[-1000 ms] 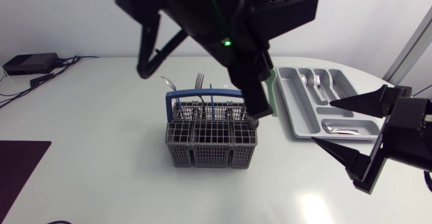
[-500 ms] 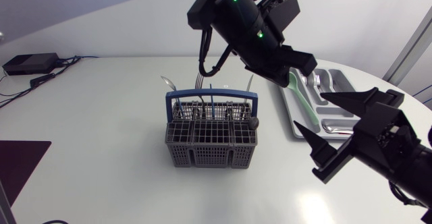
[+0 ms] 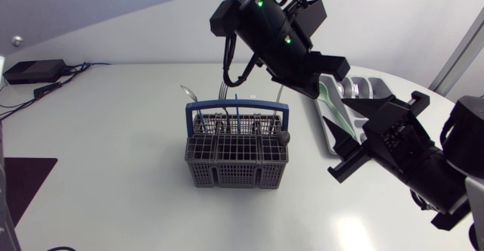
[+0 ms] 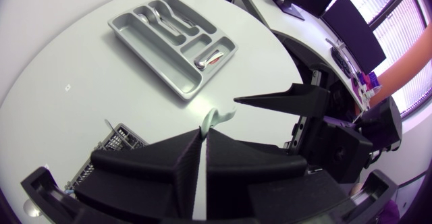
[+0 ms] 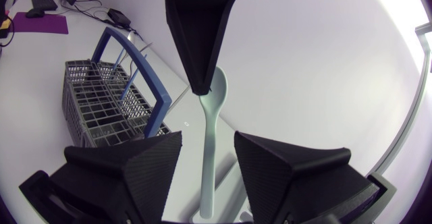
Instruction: Unload the cutlery basket into the drawer organizer.
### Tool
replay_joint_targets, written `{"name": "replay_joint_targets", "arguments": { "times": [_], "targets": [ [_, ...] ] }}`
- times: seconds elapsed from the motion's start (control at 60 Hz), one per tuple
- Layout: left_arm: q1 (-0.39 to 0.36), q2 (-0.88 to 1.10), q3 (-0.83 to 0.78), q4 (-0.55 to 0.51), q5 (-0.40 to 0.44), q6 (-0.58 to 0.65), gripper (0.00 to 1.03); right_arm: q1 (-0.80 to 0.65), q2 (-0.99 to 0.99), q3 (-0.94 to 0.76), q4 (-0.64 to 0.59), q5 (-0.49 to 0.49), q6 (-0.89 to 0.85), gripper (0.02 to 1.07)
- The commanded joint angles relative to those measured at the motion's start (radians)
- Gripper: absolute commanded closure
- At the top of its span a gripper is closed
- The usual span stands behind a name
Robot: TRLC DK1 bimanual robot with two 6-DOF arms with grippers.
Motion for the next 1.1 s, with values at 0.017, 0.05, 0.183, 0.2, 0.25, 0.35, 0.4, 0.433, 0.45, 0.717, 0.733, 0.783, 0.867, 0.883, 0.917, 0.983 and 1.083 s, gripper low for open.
{"name": "replay_joint_targets", "arguments": {
  "times": [0.017,0.05,0.183,0.2,0.25,0.35,0.4,0.433,0.45,0.717,0.733,0.783,0.867,0.883,0.917,0.983,1.083],
  "targets": [
    [0.015,0.028,0.027,-0.005,0.009,-0.036,0.89,0.01,0.03,-0.019,0.036,0.016,-0.018,0.57],
    [0.015,0.028,0.026,-0.006,0.011,-0.036,0.89,0.01,0.035,-0.018,0.041,0.018,-0.021,0.57],
    [0.015,0.029,0.022,-0.01,0.012,-0.043,0.89,0.011,0.059,-0.009,0.061,0.03,-0.028,0.61],
    [0.016,0.029,0.022,-0.01,0.014,-0.043,0.89,0.013,0.061,-0.007,0.064,0.031,-0.028,0.61],
    [0.016,0.031,0.022,-0.011,0.02,-0.046,0.89,0.021,0.073,-0.002,0.067,0.041,-0.03,0.62],
    [0.018,0.032,0.022,-0.013,0.024,-0.05,0.89,0.033,0.085,0.007,0.078,0.053,-0.036,0.66],
    [0.018,0.035,0.022,-0.014,0.026,-0.052,0.89,0.041,0.093,0.011,0.084,0.062,-0.039,0.67],
    [0.019,0.037,0.022,-0.016,0.027,-0.052,0.89,0.045,0.099,0.016,0.084,0.065,-0.041,0.7],
    [0.019,0.037,0.022,-0.016,0.027,-0.052,0.89,0.045,0.102,0.018,0.085,0.065,-0.041,0.71],
    [0.022,0.042,0.009,-0.019,0.03,-0.052,0.89,0.045,0.136,0.027,0.112,0.077,-0.05,0.84],
    [0.022,0.043,0.009,-0.017,0.03,-0.052,0.89,0.047,0.138,0.025,0.113,0.077,-0.05,0.85],
    [0.021,0.043,0.01,-0.017,0.03,-0.055,0.89,0.045,0.138,0.024,0.121,0.077,-0.051,0.87],
    [0.019,0.043,0.01,-0.019,0.032,-0.055,0.89,0.045,0.139,0.024,0.121,0.077,-0.053,0.87],
    [0.019,0.043,0.009,-0.019,0.032,-0.055,0.89,0.045,0.141,0.024,0.122,0.077,-0.053,0.87],
    [0.018,0.043,0.009,-0.019,0.032,-0.055,0.89,0.045,0.142,0.022,0.122,0.077,-0.053,0.87],
    [0.018,0.043,0.009,-0.019,0.032,-0.055,0.89,0.045,0.144,0.022,0.124,0.077,-0.053,0.88],
    [0.016,0.042,0.009,-0.019,0.032,-0.055,0.89,0.044,0.144,0.021,0.124,0.077,-0.056,0.88]
  ]
}}
